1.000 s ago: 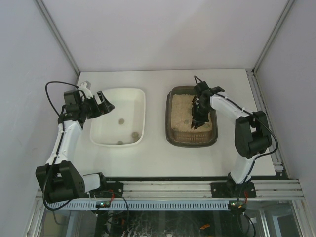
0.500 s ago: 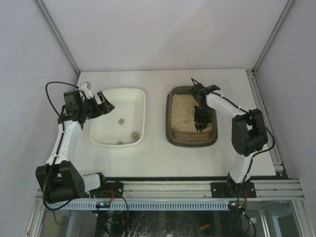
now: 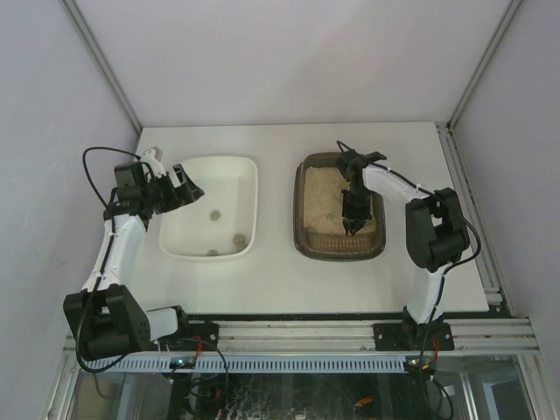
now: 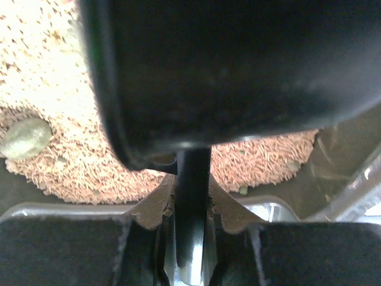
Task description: Clean the litter box
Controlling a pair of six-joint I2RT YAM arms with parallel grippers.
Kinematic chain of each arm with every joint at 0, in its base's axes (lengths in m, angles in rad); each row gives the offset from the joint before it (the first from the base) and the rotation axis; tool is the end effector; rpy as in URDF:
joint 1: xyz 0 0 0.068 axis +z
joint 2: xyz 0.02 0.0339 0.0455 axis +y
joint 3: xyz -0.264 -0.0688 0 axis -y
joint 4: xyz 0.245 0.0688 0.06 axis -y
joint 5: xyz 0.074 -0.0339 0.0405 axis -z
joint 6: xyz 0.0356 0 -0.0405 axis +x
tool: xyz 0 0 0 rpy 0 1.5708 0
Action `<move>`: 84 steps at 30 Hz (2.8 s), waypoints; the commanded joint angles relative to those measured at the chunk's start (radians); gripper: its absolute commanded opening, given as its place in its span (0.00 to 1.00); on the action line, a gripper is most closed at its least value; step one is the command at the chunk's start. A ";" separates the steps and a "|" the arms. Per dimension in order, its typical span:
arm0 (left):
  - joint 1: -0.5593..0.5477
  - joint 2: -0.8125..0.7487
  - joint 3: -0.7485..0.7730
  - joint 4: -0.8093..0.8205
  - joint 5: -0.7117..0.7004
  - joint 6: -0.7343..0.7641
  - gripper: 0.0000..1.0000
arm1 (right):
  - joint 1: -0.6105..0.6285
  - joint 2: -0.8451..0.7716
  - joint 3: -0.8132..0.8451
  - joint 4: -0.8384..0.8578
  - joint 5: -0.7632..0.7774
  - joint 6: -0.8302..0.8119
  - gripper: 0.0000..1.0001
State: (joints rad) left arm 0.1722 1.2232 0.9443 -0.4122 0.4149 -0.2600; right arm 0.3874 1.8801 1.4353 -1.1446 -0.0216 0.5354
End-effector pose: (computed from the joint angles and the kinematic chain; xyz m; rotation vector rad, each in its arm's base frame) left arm 0.2628 0.0311 0.2840 -0.2626 2.2270 -0.5153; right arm 0.3194 0.1312 0.2041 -0.2306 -3.1067 -0.0172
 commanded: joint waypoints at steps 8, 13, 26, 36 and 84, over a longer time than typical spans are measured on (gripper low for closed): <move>-0.007 -0.004 -0.019 0.019 0.007 0.008 0.95 | -0.036 0.060 -0.014 0.059 -0.262 -0.004 0.00; -0.006 -0.001 -0.018 0.018 0.004 0.010 0.94 | -0.077 0.068 -0.046 0.130 -0.423 0.005 0.00; -0.007 0.005 -0.022 0.013 -0.004 0.015 0.94 | -0.115 0.072 -0.170 0.301 -0.688 0.047 0.00; -0.007 0.018 -0.023 0.010 -0.016 0.024 0.94 | -0.155 -0.036 -0.322 0.477 -0.790 0.106 0.00; -0.213 -0.124 -0.053 -0.194 -0.312 0.262 0.99 | -0.247 -0.160 -1.019 2.570 -1.146 0.930 0.00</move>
State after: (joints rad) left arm 0.0170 1.1633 0.9237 -0.5873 0.1284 -0.0559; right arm 0.1284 1.6363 0.4408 0.9485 -1.1275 1.2266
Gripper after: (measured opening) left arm 0.976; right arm 0.138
